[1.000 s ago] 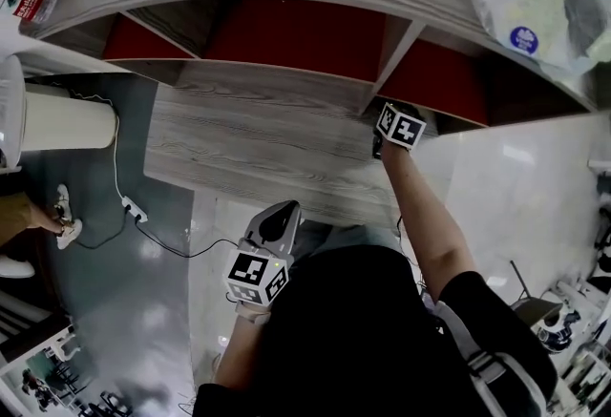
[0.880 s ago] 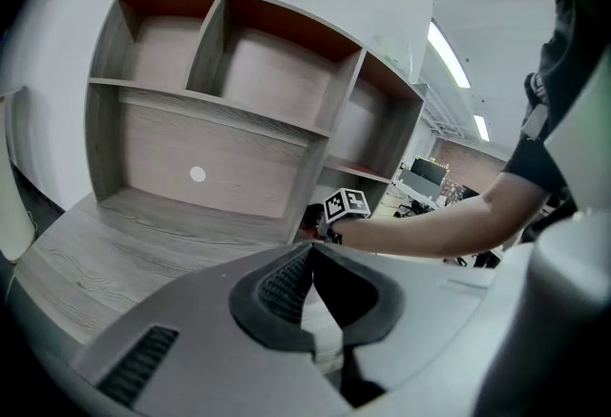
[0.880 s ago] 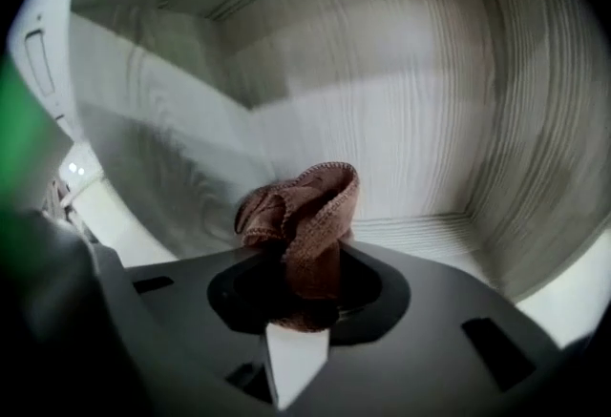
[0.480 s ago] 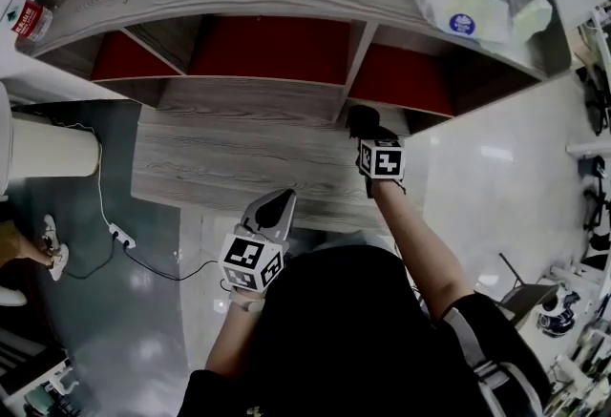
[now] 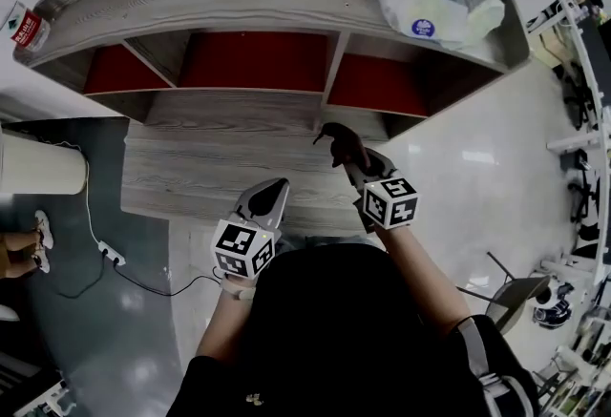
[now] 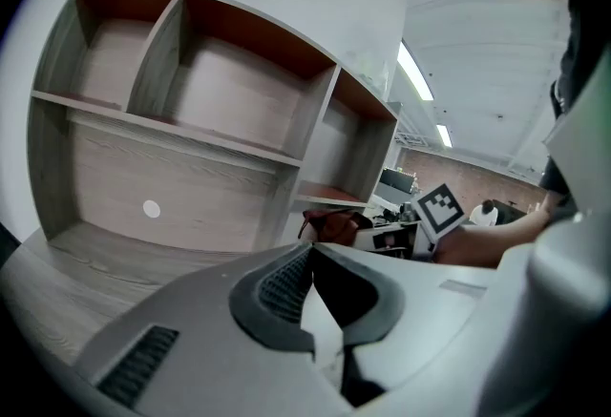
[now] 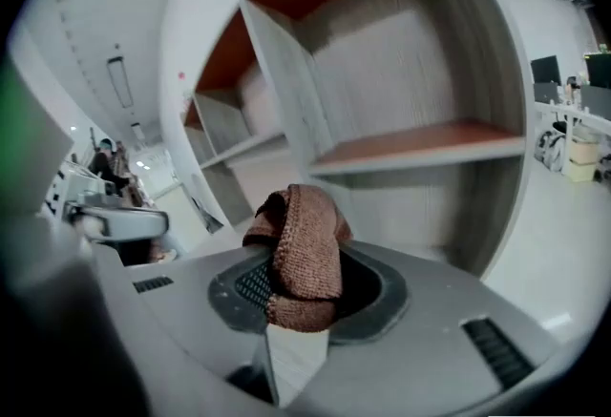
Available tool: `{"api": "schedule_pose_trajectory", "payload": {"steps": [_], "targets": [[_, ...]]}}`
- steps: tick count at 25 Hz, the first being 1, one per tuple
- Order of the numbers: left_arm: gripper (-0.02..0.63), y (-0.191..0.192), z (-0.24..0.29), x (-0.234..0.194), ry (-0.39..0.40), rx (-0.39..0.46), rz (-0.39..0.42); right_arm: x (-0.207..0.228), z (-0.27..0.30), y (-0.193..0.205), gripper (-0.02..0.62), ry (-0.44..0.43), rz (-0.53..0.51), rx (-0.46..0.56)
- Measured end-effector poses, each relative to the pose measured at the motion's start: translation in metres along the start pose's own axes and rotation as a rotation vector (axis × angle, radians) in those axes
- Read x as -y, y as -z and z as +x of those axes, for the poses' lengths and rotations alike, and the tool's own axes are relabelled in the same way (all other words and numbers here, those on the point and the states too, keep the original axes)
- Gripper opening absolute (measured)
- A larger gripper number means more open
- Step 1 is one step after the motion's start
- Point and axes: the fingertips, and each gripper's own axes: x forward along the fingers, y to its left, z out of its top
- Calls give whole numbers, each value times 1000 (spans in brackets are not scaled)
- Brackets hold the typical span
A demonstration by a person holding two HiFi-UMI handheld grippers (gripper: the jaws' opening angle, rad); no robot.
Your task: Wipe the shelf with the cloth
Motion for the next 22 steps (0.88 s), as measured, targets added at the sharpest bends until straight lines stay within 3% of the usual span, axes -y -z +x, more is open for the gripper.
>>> {"api": "schedule_pose_trajectory", "payload": {"steps": [5,11,22], "targets": [[8,-25,-2,2,29,50,24,-25,-44,-49,87,-76,-82,170],[8,-54,-6,11,64,102,82,-44,-86,-97,87,-84,-157,326],[8,-87,-13,22,118,171,134,-61,-106,-108,87,-146,-215,351]]}}
